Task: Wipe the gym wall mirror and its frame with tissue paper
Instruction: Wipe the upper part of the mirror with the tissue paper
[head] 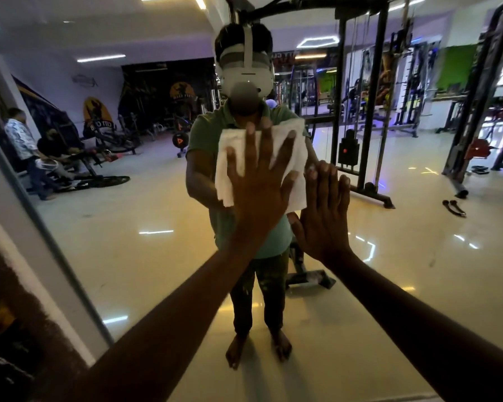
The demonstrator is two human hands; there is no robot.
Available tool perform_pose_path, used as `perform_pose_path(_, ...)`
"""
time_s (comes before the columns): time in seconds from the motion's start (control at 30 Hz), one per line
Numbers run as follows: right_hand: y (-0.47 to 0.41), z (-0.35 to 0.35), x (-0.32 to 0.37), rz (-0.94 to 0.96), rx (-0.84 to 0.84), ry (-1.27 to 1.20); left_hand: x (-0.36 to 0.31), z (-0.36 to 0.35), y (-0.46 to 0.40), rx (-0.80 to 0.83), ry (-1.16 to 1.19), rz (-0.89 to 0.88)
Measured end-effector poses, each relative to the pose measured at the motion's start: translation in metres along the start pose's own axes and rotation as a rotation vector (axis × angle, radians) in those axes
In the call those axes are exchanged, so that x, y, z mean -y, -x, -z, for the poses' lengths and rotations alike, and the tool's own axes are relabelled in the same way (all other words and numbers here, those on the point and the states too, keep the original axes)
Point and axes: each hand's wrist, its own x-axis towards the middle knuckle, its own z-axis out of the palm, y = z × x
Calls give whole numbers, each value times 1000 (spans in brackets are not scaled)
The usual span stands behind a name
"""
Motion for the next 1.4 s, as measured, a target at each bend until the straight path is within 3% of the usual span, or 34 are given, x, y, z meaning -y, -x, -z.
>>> perform_pose_path(0.07,1,0,-3,17,11,-3,32,10,-7,24,-36,-136)
perform_pose_path(0.1,2,2,-7,15,8,3,54,15,-5,11,-68,-104)
perform_pose_path(0.2,8,16,-35,-86,-32,45,106,29,8,-88,-144,291)
perform_pose_path(0.27,11,21,-55,-108,-22,59,97,28,4,-132,-158,523)
perform_pose_path(0.33,12,17,-61,-84,-41,53,59,21,-11,-167,-150,649)
perform_pose_path(0.4,11,12,-58,-79,-86,42,9,9,-24,-119,-106,526)
perform_pose_path(0.53,15,11,-62,-56,-73,35,-75,-11,-45,-32,10,-2)
perform_pose_path(0.67,14,14,-66,-17,-77,6,-53,-7,-51,24,-88,-262)
perform_pose_path(0.87,16,9,-63,-75,-23,-14,61,19,9,-50,-179,201)
perform_pose_path(1.0,16,10,-58,-97,-5,-18,14,14,-11,-147,-140,534)
perform_pose_path(1.03,15,12,-56,-101,-3,-15,-9,8,-20,-137,-140,490)
perform_pose_path(1.13,5,21,-42,-103,-11,-15,-57,-2,-50,-40,-78,119)
perform_pose_path(1.23,-23,31,-35,-116,-71,-3,-40,7,-82,-30,-65,-158)
perform_pose_path(1.3,-41,36,-42,-100,-98,21,-1,21,-85,-75,-115,-89)
perform_pose_path(1.4,-50,38,-56,-51,-91,43,61,36,-67,-139,-162,174)
